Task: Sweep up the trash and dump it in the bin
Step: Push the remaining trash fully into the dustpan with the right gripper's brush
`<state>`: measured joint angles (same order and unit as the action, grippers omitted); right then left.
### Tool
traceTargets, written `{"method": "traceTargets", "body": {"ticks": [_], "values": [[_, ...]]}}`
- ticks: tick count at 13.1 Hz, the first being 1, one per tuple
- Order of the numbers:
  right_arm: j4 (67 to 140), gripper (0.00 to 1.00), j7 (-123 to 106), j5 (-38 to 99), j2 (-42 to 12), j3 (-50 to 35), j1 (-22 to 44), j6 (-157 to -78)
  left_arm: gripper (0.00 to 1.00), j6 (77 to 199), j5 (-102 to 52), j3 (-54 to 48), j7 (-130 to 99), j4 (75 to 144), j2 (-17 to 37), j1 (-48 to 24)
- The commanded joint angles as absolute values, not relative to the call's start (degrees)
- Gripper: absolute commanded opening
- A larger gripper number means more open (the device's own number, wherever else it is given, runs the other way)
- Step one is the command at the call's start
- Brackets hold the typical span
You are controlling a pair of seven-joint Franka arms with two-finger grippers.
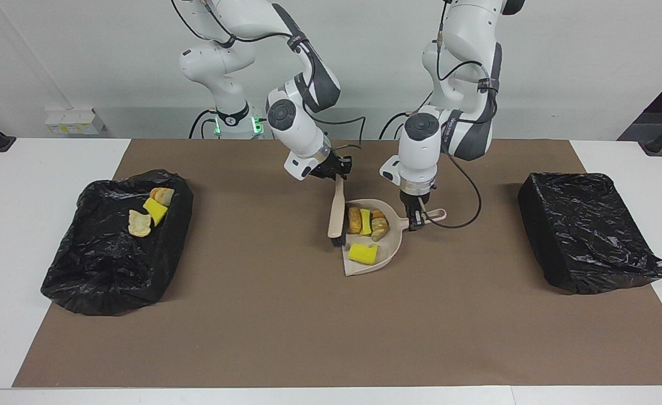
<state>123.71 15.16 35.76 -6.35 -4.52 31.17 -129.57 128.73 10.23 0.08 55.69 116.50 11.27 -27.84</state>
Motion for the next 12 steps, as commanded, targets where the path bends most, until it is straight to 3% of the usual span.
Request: {"method": "traceTargets", "body": {"ticks": [1, 6, 9, 12], "values": [[121.38, 0.0, 13.62, 34.48, -7.12, -4.31, 31.9, -128.86, 0.0, 129.81, 10.64, -0.09, 57.12, 117.86, 10.11, -26.9], [116.38, 0.0, 19.85, 15.41, -5.89, -4.04, 31.38, -113.06, 0.0, 129.55, 10.46, -0.09, 58.71, 117.34, 10.28, -25.75], [115.14, 0.0, 21.09, 12.23, -5.71, -4.22, 31.46, -109.35, 0.0, 129.11, 10.37, -0.09, 59.06, 117.25, 9.67, -24.97], [114.96, 0.0, 24.23, 10.99, -1.25, -4.39, 31.29, -101.36, 0.0, 129.02, 10.37, -0.09, 60.72, 117.16, 8.53, -23.04]]}}
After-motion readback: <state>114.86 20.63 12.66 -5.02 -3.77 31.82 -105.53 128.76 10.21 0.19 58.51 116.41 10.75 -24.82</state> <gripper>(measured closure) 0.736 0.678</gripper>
